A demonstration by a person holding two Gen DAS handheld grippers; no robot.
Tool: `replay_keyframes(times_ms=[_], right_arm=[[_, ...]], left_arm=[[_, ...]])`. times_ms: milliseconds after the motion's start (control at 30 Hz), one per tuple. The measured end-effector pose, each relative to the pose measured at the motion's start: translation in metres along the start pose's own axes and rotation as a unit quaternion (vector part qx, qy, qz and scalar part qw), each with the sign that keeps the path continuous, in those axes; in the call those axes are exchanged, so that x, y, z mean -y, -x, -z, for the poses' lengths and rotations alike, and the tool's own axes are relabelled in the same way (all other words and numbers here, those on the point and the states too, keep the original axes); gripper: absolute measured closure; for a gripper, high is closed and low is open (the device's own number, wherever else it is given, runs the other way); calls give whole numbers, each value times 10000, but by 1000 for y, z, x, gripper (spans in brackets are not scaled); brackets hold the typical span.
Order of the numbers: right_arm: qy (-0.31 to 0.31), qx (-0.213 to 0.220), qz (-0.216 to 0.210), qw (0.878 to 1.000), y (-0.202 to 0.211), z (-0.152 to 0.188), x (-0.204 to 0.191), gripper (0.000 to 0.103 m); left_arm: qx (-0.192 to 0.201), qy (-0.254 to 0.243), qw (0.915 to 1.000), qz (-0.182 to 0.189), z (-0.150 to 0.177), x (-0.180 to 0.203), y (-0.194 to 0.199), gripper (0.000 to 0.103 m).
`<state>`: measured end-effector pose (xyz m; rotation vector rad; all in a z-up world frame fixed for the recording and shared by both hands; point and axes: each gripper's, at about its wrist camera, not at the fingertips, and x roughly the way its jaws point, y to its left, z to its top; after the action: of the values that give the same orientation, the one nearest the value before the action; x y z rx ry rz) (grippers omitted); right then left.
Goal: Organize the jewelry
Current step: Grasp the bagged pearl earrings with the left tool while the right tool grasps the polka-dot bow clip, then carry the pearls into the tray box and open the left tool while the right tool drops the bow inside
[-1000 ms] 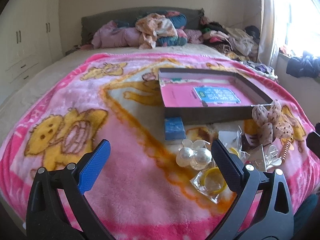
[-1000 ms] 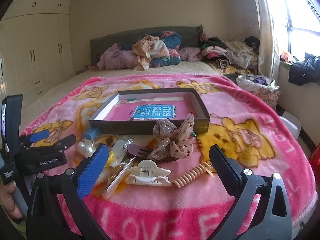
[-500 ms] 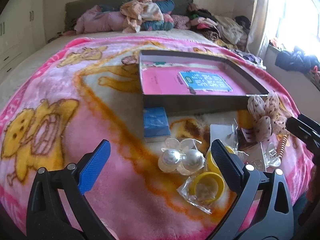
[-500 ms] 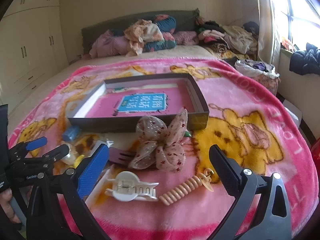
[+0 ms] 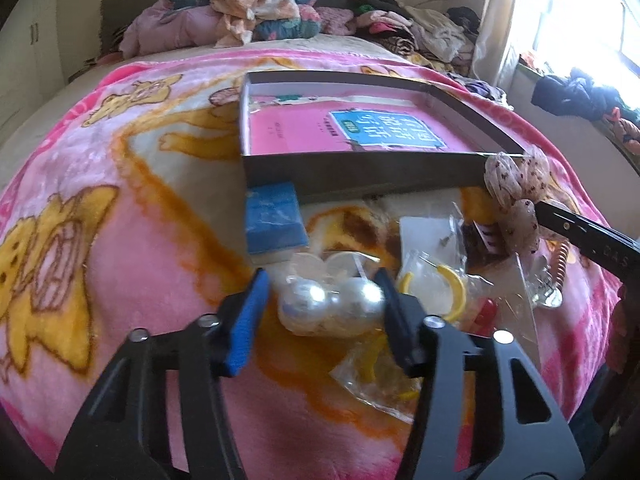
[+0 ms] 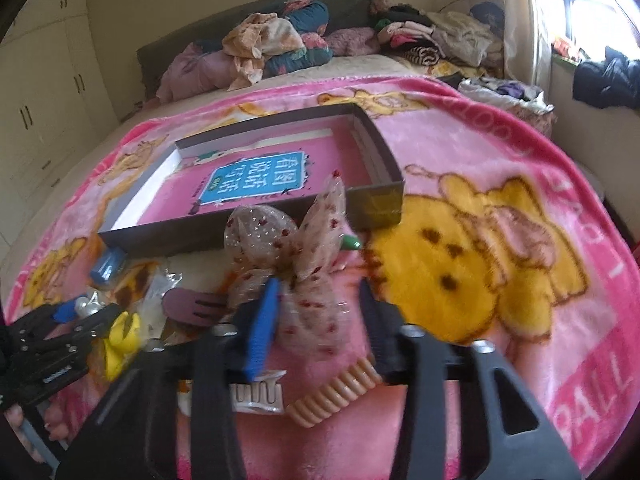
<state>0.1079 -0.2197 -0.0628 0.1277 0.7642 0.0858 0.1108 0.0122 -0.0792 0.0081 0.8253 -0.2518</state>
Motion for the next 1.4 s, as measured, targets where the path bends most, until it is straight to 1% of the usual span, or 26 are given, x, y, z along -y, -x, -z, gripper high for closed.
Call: replay_keyframes(times_ms=[33,67,233,500,733,833,1000,1200,1400], right_arm=[[17,-18,-28,10000,1,1,-1,88],[18,-16,-44,10000,2,2,-1,91],[-137,124,-191,9996,16,4,6,97],[-344,439,-261,9981,45,2,20,98],[-421,687,-203,9965,64,-10,31,98],[-471,730,-200,9960,65,-18,37,98],[-359,805,-138,9960,66,-36,40,98],[-236,881,-120,9958,56,-61,35,98],[-142,899,-215,9956,39,-87,28,98]], left_arm=[[20,-33,10000,33,0,1,1,66],[22,-67,10000,34,0,2,2,66],[72,-63,9999,73,-2,3,7,66],[344,-113,9993,136,-23,6,26,66],[493,-198,9985,141,-48,14,21,66],[557,-258,9980,134,-56,18,18,66],[594,-261,9979,89,-75,19,9,66],[667,-152,9977,10,-100,15,-4,66],[640,-50,9979,-39,-115,15,-20,66]])
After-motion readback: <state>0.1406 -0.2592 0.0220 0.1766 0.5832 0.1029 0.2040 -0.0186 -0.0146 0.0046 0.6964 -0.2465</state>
